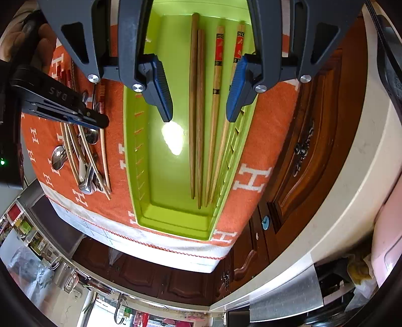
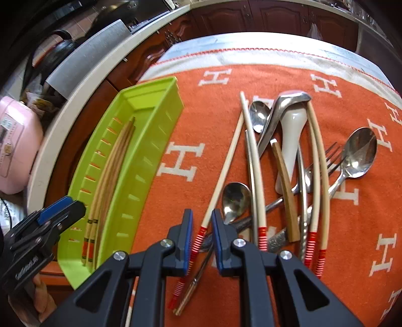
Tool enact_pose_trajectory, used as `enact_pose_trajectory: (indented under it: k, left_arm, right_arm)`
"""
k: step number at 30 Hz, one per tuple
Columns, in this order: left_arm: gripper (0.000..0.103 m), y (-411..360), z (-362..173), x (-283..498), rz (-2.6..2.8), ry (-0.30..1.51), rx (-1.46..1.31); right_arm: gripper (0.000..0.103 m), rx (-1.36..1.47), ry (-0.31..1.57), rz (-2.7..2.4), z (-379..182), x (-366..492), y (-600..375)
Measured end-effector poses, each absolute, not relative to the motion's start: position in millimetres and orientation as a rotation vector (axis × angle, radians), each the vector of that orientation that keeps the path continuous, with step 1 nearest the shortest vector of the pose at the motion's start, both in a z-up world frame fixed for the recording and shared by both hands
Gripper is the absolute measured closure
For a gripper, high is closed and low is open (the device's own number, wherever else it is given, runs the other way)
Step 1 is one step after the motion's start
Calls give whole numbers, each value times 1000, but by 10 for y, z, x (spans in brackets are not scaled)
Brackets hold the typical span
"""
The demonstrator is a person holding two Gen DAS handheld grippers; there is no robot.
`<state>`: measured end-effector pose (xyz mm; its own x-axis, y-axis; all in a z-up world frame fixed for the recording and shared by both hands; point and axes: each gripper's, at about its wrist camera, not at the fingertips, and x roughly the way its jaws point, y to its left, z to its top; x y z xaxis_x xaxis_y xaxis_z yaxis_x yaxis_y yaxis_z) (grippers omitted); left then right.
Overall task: Organize utensils
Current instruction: 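Grasp a red-banded chopstick with the right tool and lift, then lower the red-banded chopstick into the tray and open the right tool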
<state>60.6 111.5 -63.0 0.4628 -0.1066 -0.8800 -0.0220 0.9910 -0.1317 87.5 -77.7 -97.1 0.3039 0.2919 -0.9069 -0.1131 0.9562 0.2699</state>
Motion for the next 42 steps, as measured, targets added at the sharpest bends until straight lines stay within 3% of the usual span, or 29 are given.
enact_pose_trajectory:
  k: [10, 21, 30, 42]
  left_arm:
    - [61, 1144, -663, 604, -48, 1092, -148]
    - [60, 1244, -572, 584, -6, 1052, -190]
    - [56, 1324, -430, 521, 35, 1004, -212]
    - [54, 1195, -370, 451, 22, 1001, -192]
  right_arm:
    - [98, 218, 1246, 247, -969, 939, -767]
    - [98, 441, 1172, 401, -447, 812, -821]
    - [97, 501, 1246, 473, -495, 915, -438]
    - [95, 350, 1169, 534, -349, 659, -537]
